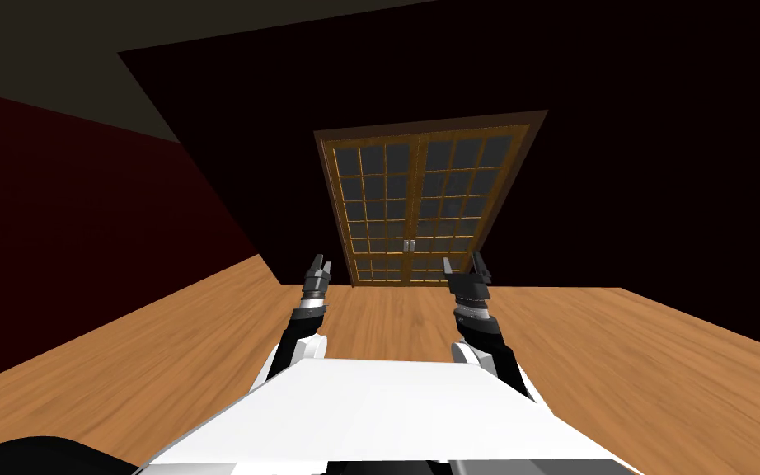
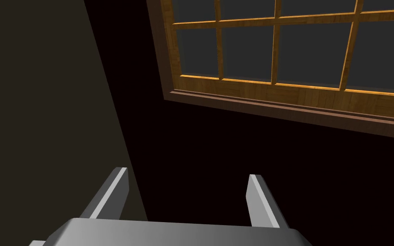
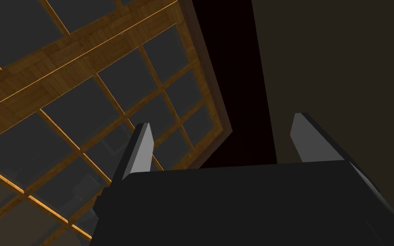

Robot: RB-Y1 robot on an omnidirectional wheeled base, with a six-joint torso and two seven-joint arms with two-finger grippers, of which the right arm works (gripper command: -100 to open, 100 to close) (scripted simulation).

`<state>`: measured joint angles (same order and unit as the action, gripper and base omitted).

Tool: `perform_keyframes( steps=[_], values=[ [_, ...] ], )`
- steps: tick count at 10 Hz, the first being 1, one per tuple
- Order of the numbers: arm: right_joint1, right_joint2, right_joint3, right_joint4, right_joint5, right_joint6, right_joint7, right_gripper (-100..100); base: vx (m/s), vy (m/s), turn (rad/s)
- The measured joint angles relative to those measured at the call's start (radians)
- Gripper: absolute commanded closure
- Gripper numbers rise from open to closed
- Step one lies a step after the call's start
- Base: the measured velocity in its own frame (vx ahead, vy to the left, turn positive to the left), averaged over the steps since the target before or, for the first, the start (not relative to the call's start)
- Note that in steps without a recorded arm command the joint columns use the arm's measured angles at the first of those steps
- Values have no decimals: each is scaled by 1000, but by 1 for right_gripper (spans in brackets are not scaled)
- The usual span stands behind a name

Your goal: Pull the door open

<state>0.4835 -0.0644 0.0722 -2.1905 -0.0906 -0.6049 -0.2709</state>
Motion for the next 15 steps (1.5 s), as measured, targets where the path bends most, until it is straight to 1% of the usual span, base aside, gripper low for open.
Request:
perform_keyframes(
  steps=[1, 3, 4, 6, 8, 10, 11, 12, 15],
  values=[
    [0, -6, 3, 18, -12, -6, -16, -100, 90, -36, 50],
    [-20, -13, 6, 60, -37, -8, -48, -100, 85, -28, 61],
    [-20, -18, 10, 78, -50, -13, -65, -100, 90, -22, 66],
    [-37, -27, 17, 130, -76, -26, -99, -100, 98, -35, 55],
    [-38, -37, 28, 174, -102, -43, -137, -100, 101, -21, 65],
    [-47, -43, 38, 210, -130, -46, -172, -100, 95, -40, 70],
    [-60, -48, 40, 243, -145, -53, -192, -100, 81, -60, 66],
    [-65, -55, 43, 266, -161, -58, -213, -100, 104, -37, 63],
    [-79, -65, 59, 337, -204, -74, -270, -100, 101, -32, 70]
  ],
)
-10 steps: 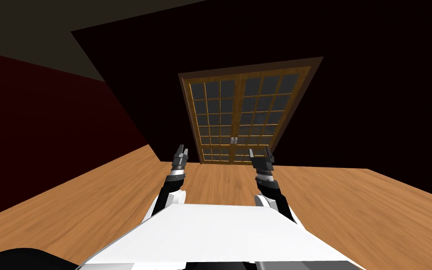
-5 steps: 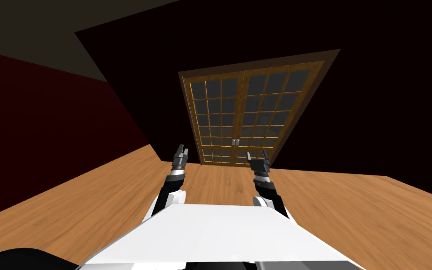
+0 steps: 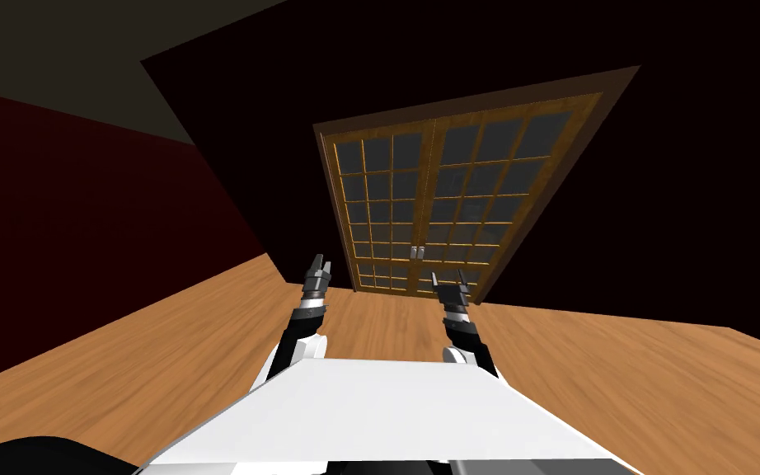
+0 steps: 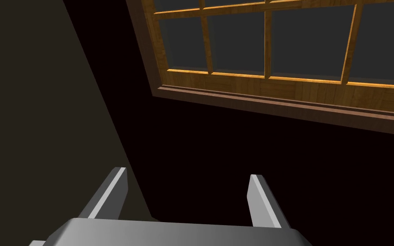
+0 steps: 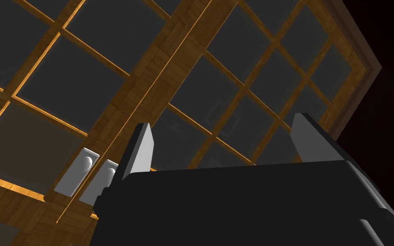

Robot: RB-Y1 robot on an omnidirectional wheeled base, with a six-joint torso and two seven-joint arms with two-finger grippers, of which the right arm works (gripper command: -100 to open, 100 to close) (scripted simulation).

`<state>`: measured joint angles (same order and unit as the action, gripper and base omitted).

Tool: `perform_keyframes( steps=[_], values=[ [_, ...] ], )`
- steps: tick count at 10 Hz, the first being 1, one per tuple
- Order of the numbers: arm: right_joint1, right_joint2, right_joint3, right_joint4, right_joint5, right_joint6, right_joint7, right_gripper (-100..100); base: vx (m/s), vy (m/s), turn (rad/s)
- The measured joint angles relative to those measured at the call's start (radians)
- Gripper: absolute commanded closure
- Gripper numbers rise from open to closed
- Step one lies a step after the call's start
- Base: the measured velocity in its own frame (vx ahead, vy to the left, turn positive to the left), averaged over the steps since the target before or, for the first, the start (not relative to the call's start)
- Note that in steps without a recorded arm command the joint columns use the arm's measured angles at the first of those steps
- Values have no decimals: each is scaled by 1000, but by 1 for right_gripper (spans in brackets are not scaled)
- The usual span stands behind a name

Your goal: Pull the door open

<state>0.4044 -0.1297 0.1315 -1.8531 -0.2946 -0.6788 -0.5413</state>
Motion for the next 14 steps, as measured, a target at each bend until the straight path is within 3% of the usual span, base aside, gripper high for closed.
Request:
perform_keyframes(
  steps=[12, 14],
  values=[
    [-72, -48, 53, 299, -169, -75, -227, -100, 84, -43, 65],
    [-90, -60, 56, 344, -204, -75, -267, -100, 86, -43, 68]
  ],
)
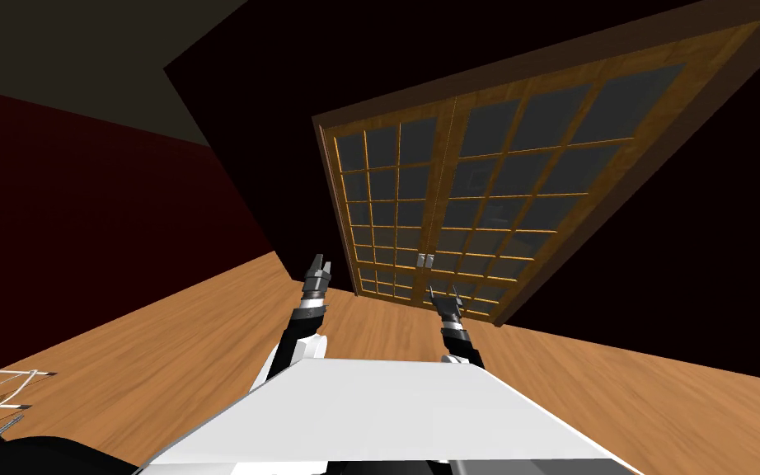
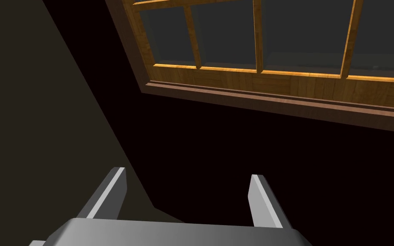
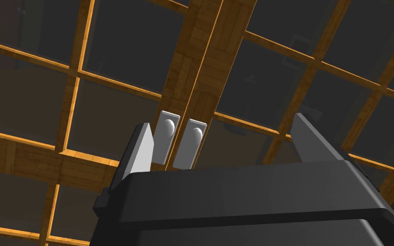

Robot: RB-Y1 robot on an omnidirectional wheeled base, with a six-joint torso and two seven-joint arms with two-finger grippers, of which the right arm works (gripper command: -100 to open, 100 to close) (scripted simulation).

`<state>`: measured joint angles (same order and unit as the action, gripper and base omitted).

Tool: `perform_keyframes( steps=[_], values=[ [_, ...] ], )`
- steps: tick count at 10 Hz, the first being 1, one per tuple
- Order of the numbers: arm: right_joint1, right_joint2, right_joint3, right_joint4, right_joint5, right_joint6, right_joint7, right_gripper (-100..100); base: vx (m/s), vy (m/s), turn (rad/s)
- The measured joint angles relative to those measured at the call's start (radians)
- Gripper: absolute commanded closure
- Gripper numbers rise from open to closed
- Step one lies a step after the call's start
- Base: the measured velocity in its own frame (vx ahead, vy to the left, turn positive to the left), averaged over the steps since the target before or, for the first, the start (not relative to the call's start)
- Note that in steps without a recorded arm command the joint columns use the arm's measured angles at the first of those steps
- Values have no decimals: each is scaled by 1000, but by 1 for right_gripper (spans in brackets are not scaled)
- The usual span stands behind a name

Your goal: Pull the door open

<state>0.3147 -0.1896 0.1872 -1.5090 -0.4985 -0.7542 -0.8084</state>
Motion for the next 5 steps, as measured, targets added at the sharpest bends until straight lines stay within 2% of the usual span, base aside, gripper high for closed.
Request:
perform_keyframes(
  steps=[3, 5],
  values=[
    [-5, -7, 15, 58, -29, -22, -44, -100, 59, -37, 46],
    [-21, -16, 23, 112, -57, -37, -83, -100, 82, -44, 62]
  ],
)
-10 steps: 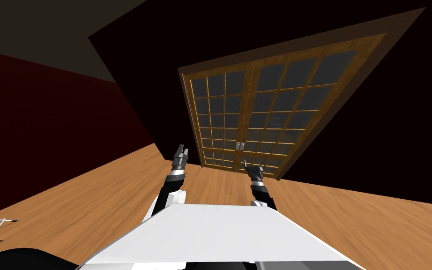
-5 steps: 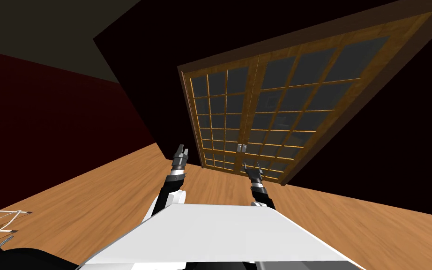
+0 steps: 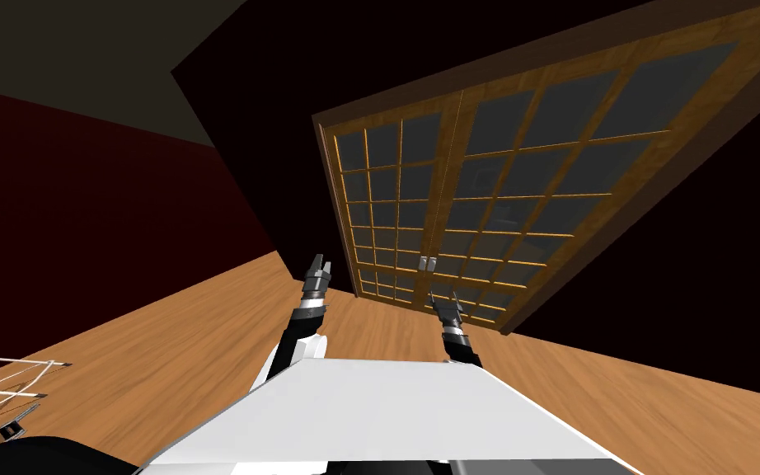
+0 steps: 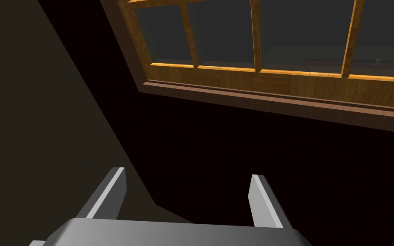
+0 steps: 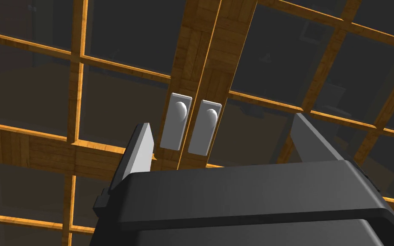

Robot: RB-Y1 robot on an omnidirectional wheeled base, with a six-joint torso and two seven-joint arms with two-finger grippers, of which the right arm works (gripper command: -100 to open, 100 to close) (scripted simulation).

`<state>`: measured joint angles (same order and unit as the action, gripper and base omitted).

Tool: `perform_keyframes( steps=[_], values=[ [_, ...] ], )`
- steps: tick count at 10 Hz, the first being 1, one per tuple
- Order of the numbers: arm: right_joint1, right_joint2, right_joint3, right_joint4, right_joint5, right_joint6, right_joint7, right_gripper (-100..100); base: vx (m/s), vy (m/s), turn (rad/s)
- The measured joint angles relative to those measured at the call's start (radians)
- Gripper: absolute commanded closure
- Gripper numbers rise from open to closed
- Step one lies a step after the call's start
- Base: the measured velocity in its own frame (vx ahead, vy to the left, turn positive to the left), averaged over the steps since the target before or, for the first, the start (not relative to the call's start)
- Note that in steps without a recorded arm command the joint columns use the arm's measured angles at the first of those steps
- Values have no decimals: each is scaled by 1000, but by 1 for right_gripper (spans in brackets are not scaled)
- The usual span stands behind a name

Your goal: Pull the door open

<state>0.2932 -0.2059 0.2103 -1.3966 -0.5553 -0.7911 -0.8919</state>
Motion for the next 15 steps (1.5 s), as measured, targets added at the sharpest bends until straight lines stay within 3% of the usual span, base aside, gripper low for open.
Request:
perform_keyframes(
  steps=[4, 6, 15],
  values=[
    [-30, -16, 17, 107, -56, -26, -79, -100, 88, -50, 67],
    [-26, -24, 24, 125, -84, -28, -108, -100, 93, -56, 57],
    [-78, -57, 60, 332, -203, -80, -270, -100, 106, -61, 60]
  ],
)
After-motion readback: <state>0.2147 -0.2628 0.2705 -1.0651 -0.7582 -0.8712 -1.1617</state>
